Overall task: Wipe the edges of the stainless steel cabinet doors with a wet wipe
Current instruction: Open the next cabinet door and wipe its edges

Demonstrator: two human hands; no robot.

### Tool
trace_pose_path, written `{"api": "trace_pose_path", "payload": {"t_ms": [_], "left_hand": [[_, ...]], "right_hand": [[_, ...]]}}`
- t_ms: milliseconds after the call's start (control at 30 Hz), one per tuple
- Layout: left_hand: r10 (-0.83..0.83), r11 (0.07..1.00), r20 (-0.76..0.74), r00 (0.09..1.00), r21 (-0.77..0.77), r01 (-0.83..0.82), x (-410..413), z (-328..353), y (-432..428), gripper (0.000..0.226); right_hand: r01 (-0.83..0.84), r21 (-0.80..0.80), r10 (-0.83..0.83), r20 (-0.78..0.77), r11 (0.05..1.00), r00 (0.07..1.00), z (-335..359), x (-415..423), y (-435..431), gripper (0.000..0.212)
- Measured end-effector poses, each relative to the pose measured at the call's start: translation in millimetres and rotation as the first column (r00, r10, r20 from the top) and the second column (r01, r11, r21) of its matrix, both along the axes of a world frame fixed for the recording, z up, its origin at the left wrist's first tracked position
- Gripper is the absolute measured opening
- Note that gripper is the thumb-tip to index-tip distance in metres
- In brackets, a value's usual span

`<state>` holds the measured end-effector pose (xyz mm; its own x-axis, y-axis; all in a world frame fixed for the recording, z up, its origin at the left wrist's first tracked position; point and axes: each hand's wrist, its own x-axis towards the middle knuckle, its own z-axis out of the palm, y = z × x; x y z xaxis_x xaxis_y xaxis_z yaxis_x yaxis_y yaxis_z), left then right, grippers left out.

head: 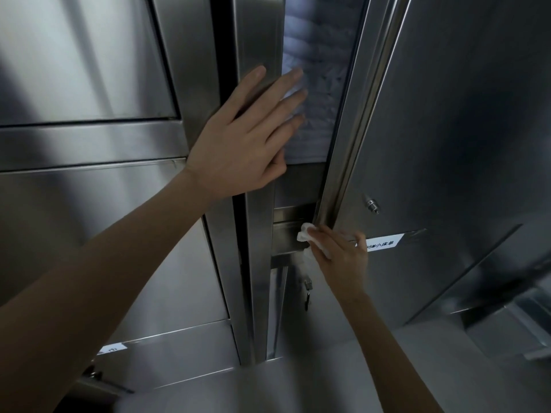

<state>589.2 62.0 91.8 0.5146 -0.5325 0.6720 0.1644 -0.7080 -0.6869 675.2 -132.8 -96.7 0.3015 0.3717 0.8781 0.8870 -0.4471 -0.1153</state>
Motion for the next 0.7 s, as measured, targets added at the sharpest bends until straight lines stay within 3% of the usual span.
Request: {"api": "trace_pose_path", "payload": {"t_ms": [167,333,433,500,700], "left_hand": [[-0.007,1.0,-0.001,1.0,0.002,0.007,-0.8,-0.3,1.1,0.039],[-0.004,1.0,-0.001,1.0,0.003,0.004,0.6,-1.1,1.4,0.038],[-0.01,1.0,-0.002,1.0,-0.008,0.01,-0.4,-1.4,2.3,0.036],[-0.003,1.0,-0.011,1.0,-0.016,0.003,-0.9,-1.7,2.6,0.036],[0.011,0.998,-0.061,0.998,-0.062,-0.015,-6.2,2.6,-2.5,0.039]], "right_hand": [[0.073,0.098,-0.071,-0.015,0.993,0.997,2.0,0.5,5.7,0.014],[0.104,-0.138,-0.123,-0.134,0.985,0.983,-14.3,-8.9,9.8,0.03],[0.022,-0.074,-0.032,-0.127,0.997,0.991,2.9,-8.4,2.0,0.014],[-0.052,-0.05,0.049,-0.055,0.997,0.997,24.0,-6.5,-6.8,0.015],[-0.245,-0.225,0.267,0.075,0.943,0.961,100.4,3.8,-42.3,0.026]]}}
